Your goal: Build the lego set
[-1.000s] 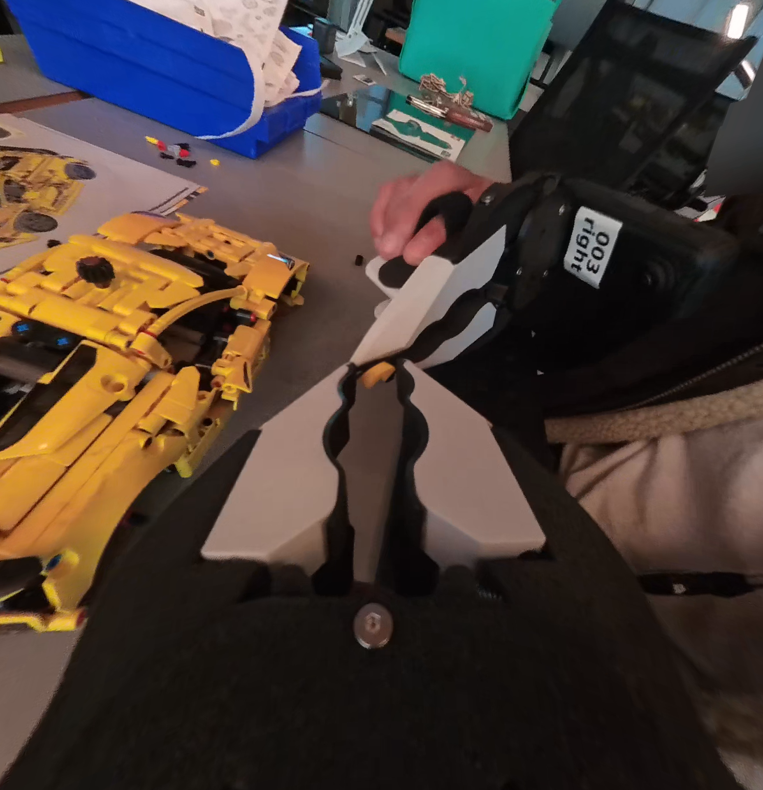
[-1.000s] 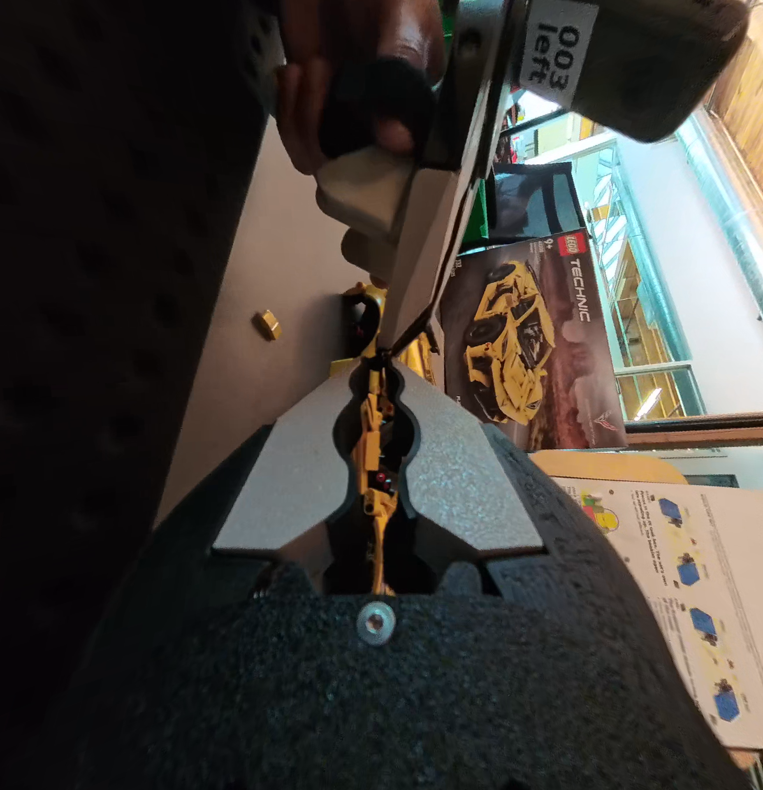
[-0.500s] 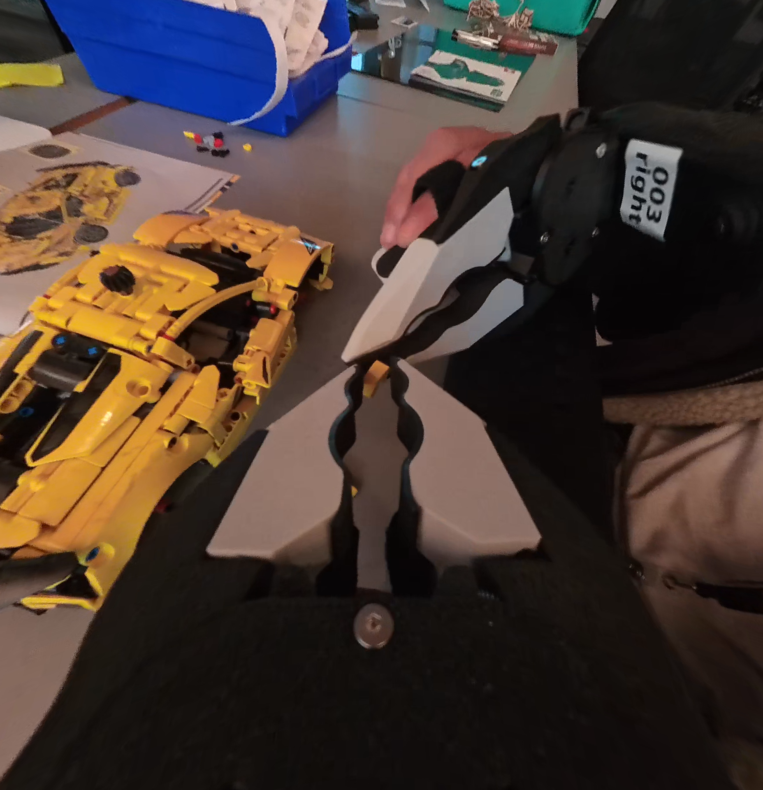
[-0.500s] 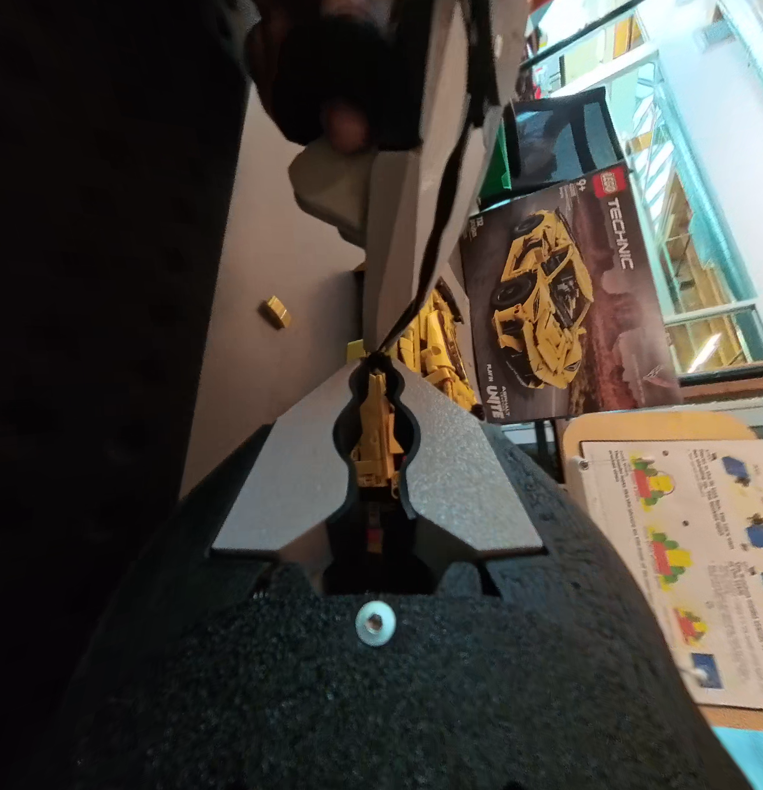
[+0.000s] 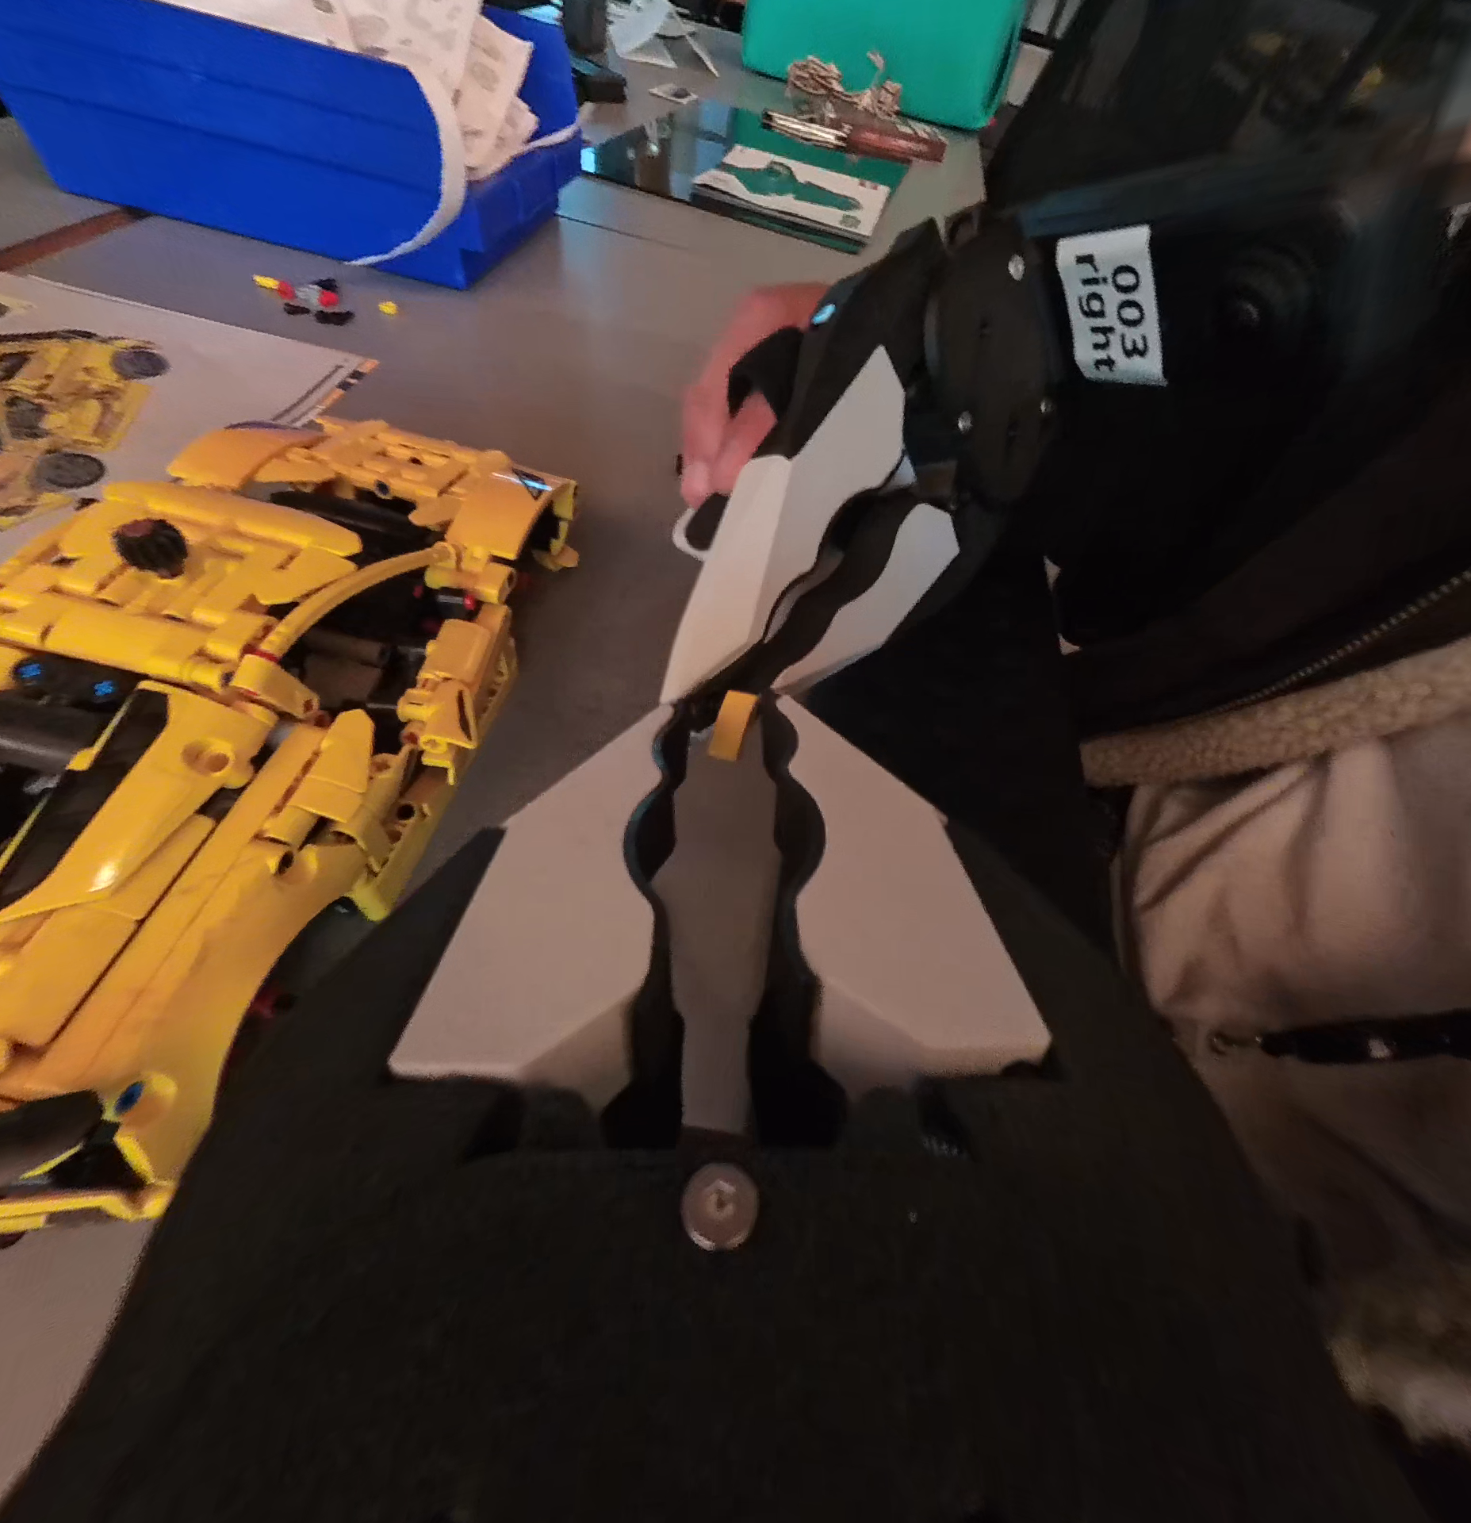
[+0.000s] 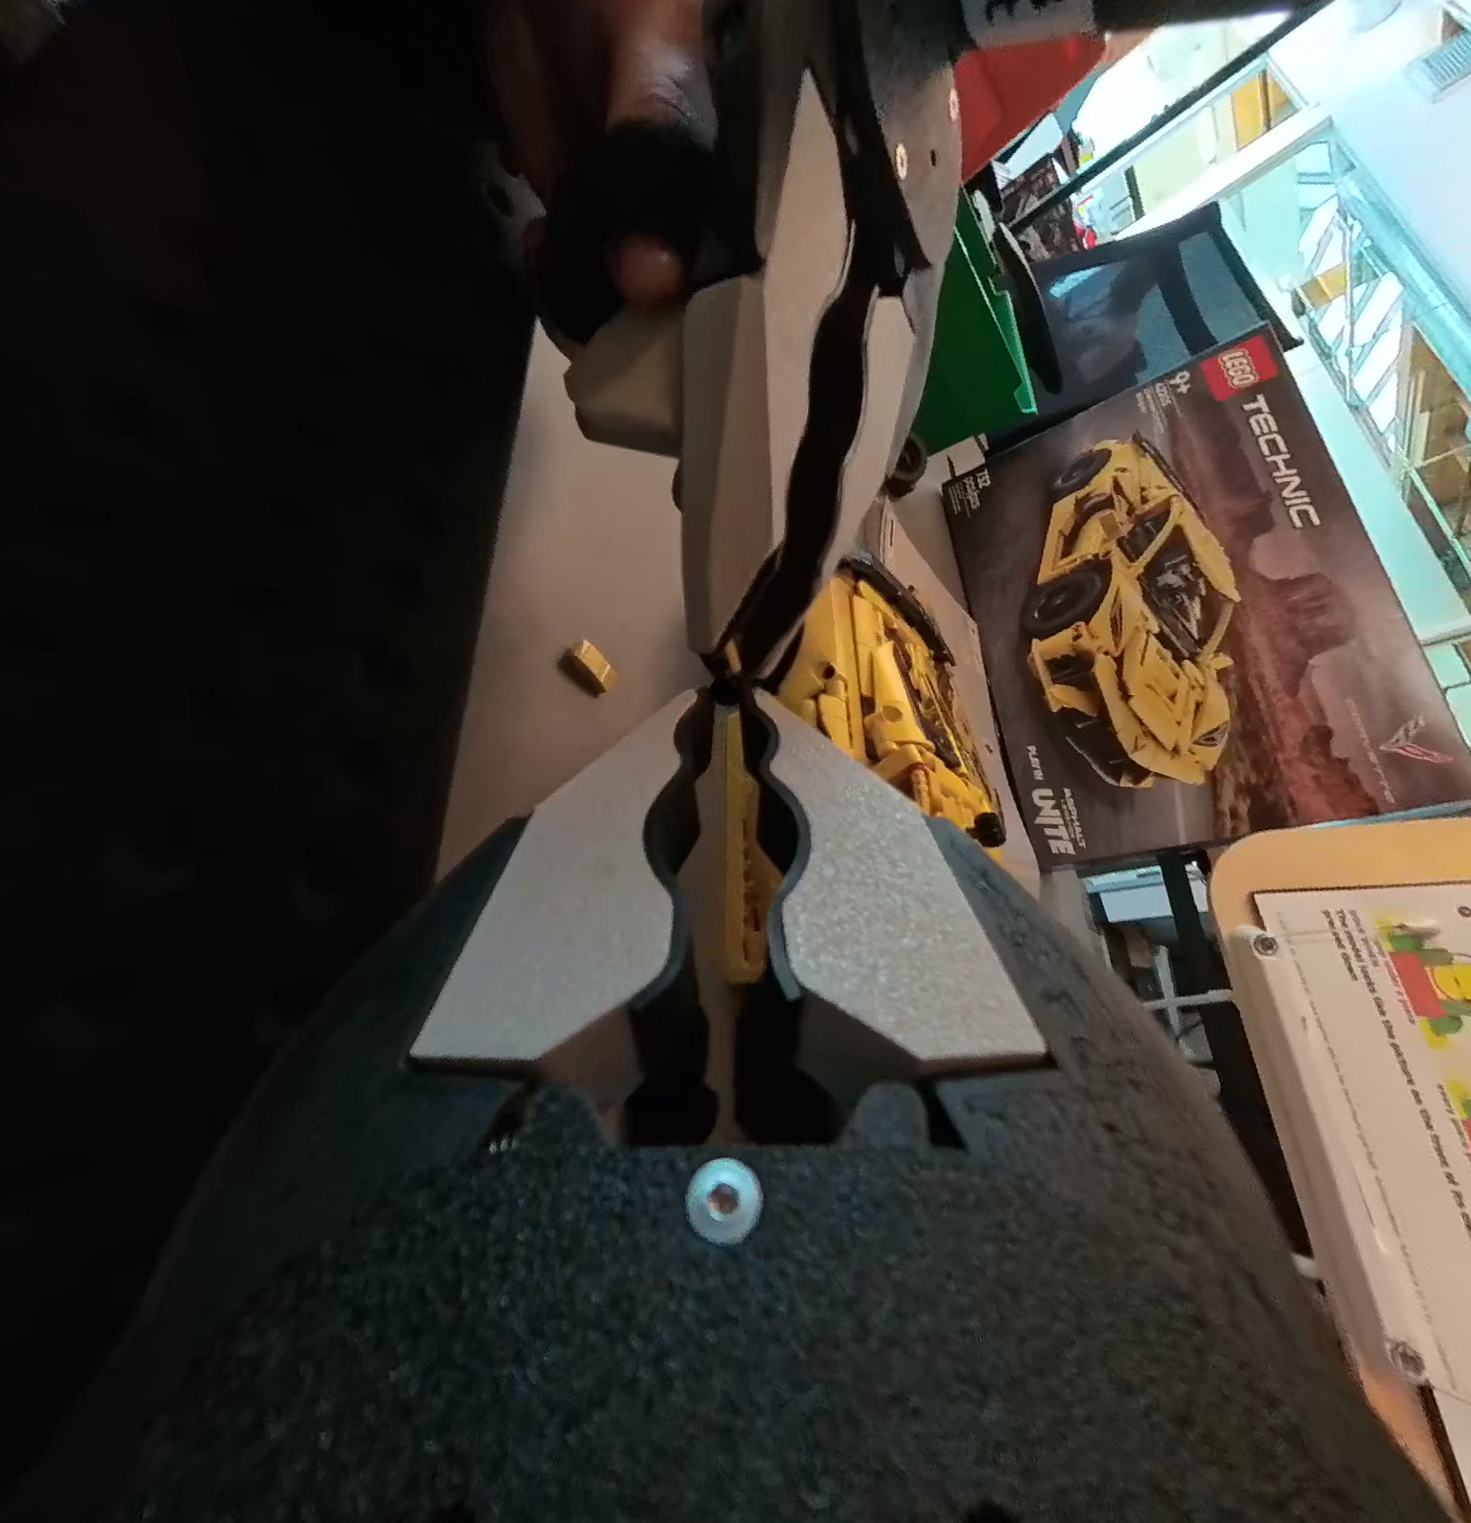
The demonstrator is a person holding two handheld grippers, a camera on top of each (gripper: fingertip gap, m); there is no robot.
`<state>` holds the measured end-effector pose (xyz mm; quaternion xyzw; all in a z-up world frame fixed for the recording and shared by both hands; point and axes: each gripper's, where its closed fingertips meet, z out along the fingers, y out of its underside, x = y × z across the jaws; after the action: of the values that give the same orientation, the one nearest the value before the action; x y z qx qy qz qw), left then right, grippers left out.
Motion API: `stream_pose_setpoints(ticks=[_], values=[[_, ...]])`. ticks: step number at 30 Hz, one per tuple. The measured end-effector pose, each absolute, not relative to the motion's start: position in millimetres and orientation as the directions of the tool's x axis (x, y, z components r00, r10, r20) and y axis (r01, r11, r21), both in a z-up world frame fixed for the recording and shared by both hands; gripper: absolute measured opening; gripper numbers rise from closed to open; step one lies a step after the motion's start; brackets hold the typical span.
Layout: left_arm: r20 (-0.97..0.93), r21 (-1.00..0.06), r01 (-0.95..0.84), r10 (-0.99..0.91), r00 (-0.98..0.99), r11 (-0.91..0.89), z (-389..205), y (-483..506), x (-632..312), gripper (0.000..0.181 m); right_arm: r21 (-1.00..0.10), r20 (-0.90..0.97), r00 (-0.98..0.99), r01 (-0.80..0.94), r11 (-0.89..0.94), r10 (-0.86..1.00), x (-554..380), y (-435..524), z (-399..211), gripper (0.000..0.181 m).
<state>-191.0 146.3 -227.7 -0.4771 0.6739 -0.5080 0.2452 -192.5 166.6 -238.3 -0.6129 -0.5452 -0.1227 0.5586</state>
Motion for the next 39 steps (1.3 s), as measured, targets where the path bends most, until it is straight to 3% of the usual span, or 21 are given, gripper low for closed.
stream_pose_setpoints(ticks=[5,12,17,20,23,25,27,29,31,32,34,39], values=[[0.099,-0.898,-0.421,-0.873,-0.478,0.128,-239,144,-197,0.007,-0.563,0.752,0.374,0.793,0.232,0.543,-195,165,-238,0.007],[0.172,-0.902,-0.426,-0.843,-0.51,0.073,-233,139,-201,0.017,-0.546,0.751,0.348,0.805,0.232,0.561,-195,163,-244,0.007],[0.188,-0.896,-0.44,-0.845,-0.5,0.061,-236,140,-199,0.007,-0.544,0.749,0.345,0.807,0.229,0.565,-196,164,-247,0.007],[0.124,-0.922,-0.379,-0.863,-0.49,0.083,-230,143,-196,0.007,-0.608,0.715,0.424,0.77,0.194,0.556,-192,167,-240,0.006],[-0.058,-0.957,-0.224,-0.876,-0.48,0.186,-213,144,-195,0.007,-0.815,0.527,0.654,0.57,0.104,0.542,-186,168,-219,0.01],[-0.177,-0.952,-0.141,-0.867,-0.467,0.271,-205,145,-196,0.007,-0.945,0.255,0.774,0.326,-0.02,0.58,-178,165,-209,0.012],[-0.239,-0.954,-0.046,-0.845,-0.479,0.296,-192,139,-200,0.007,-0.984,-0.099,0.713,0.035,-0.176,0.694,-182,156,-197,0.021],[-0.292,-0.949,0.043,-0.82,-0.492,0.312,-179,132,-204,0.007,-0.865,-0.501,0.483,-0.3,-0.402,0.718,-183,150,-178,0.038],[-0.369,-0.927,0.131,-0.786,-0.496,0.352,-169,124,-208,0.007,-0.645,-0.742,0.161,-0.437,-0.627,0.65,-185,142,-167,0.031],[-0.397,-0.916,0.16,-0.773,-0.494,0.368,-165,121,-209,0.007,-0.573,-0.77,-0.002,-0.438,-0.693,0.638,-188,134,-158,0.032],[-0.433,-0.9,0.185,-0.755,-0.493,0.396,-163,119,-209,0.007,-0.488,-0.803,-0.148,-0.393,-0.779,0.577,-199,126,-156,0.031],[-0.495,-0.864,0.195,-0.708,-0.504,0.465,-168,114,-212,0.007,-0.475,-0.81,-0.188,-0.347,-0.809,0.556,-212,123,-157,0.02]])
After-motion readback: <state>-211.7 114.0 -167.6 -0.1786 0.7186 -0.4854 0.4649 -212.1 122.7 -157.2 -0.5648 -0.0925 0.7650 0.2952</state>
